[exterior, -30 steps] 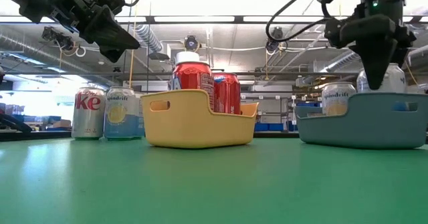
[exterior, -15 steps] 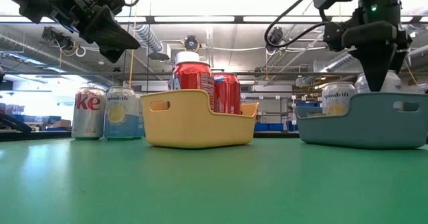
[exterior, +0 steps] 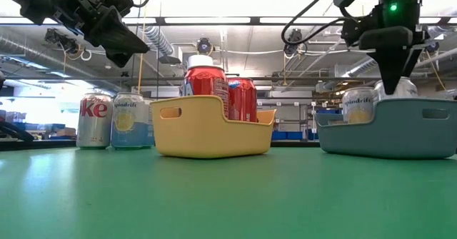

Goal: Sort soda cans
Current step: Put the top right blue and white soda can into the blue bin

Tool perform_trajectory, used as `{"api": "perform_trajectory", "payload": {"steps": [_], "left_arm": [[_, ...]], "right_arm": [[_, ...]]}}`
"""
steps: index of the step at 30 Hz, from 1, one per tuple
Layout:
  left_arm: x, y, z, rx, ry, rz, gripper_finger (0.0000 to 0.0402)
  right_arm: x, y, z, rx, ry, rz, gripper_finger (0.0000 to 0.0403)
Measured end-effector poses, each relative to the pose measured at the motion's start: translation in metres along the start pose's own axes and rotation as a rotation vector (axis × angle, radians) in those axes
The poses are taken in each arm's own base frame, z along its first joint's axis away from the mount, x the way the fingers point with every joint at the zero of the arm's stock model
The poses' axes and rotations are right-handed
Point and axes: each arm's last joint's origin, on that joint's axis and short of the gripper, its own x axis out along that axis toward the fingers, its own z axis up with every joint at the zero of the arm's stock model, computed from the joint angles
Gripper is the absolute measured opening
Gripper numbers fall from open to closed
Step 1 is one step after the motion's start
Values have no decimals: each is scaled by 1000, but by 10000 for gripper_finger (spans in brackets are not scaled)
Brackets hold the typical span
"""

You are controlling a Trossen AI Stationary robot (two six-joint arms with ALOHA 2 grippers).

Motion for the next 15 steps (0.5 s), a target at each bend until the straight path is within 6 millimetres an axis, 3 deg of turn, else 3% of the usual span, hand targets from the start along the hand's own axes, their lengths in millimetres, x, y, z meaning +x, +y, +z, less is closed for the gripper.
{"api": "perform_trajectory", "payload": {"steps": [15], "left_arm": [[0,0,-1,-1,8,1,1]], "right_arm": [[-1,8,1,-19,60,136,355]]}}
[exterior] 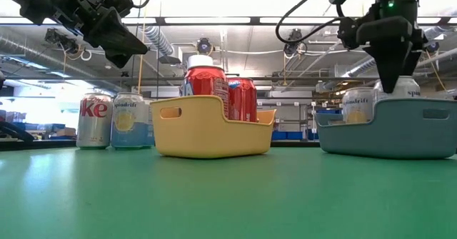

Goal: Sort soda cans
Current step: Put the top right blue and white soda can into the blue bin

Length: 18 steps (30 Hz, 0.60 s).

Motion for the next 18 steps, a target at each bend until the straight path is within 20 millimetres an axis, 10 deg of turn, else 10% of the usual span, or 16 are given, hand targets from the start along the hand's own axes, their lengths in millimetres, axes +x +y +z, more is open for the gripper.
{"api": "perform_trajectory", "payload": {"steps": [18], "left_arm": [[0,0,0,0,1,-1,1]], "right_arm": [[2,-1,-3,-33,52,31,284]]}}
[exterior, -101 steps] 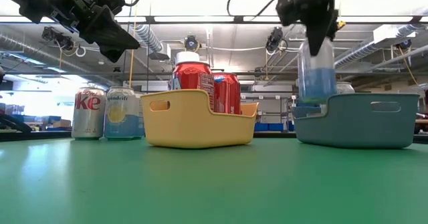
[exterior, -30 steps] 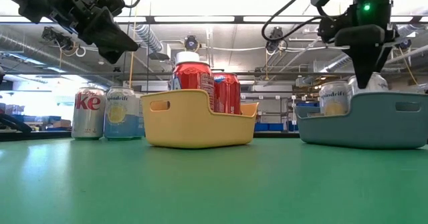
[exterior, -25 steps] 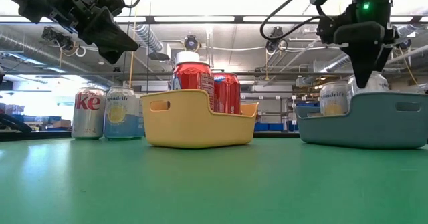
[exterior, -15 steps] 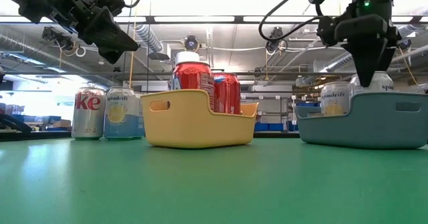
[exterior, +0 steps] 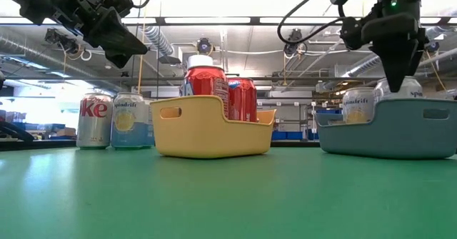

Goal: Sort soda cans
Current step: Put the top right blue and white soda can into the blue bin

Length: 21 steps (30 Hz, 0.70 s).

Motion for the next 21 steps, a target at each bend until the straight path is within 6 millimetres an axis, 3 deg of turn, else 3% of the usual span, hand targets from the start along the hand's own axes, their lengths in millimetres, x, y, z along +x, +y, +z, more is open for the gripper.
{"api": "perform_trajectory", "payload": {"steps": [7,21], "left_arm": [[0,0,0,0,2,0,1],[0,0,0,2,0,0,1]], "right_arm": [[-13,-2,-3,-3,84,21,283],[-12,0,-1,-36,41,30,318]]}}
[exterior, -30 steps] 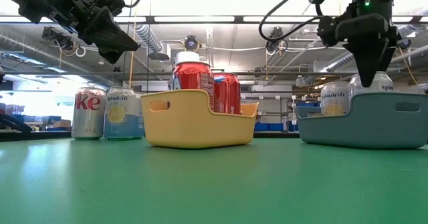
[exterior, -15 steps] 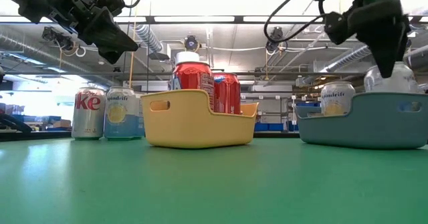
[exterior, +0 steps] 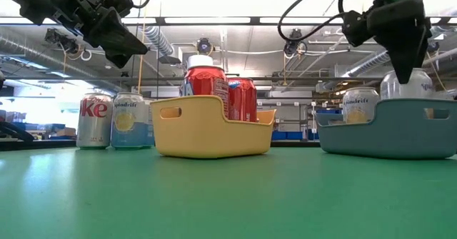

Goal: Sort soda cans
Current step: Put the top right blue and white soda can into the blue bin, then put the bottom left white soda can into the green bin

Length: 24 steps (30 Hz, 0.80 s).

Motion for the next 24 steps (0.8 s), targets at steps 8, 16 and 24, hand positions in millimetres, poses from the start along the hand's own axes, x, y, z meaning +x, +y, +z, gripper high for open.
{"api": "perform_trajectory", "payload": {"steps": [8,16,24], "left_arm": [[-1,0,2,-1,-6,28,1],[-23,-4,40,9,44,121,1],[-73,-8,83,-140,163,361,2]], "right_arm": [[-6,0,1,-35,-10,4,333],[-33,4,5,-76,-73,55,325],[-54,9,13,-136,-213,97,316]]}}
